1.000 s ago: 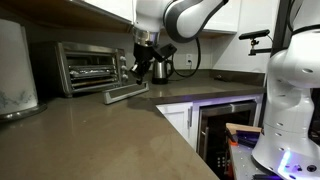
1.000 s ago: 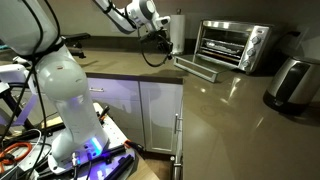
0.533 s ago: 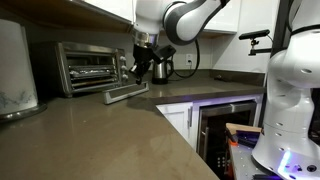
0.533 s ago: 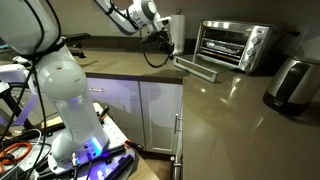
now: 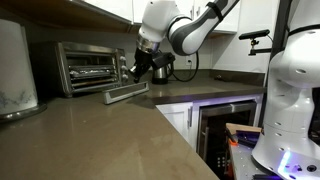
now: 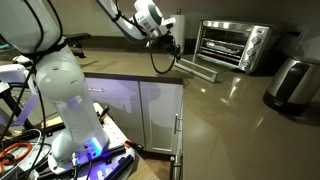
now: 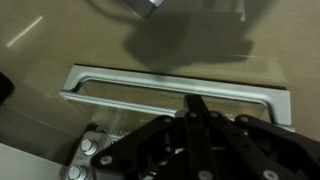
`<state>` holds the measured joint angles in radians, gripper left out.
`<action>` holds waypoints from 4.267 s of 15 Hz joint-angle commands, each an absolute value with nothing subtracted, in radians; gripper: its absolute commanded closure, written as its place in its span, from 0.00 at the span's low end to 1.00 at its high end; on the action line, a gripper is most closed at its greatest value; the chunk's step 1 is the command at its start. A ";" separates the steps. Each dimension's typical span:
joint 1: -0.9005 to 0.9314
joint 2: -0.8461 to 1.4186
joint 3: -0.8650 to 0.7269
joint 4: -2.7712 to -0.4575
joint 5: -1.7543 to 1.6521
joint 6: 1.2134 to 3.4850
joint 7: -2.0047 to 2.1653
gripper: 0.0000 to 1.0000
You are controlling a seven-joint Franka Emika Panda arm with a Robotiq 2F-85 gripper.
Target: Close the microwave door
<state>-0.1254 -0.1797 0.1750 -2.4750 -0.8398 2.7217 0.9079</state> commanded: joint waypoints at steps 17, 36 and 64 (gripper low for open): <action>-0.228 0.115 0.130 -2.319 -1.358 3.020 1.476 1.00; -0.213 0.083 0.112 -2.303 -1.540 2.847 1.649 1.00; -0.183 -0.001 0.129 -2.310 -1.541 2.684 1.604 1.00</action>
<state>-0.1897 0.0354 0.1240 -2.2953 -1.5419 2.7268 1.6241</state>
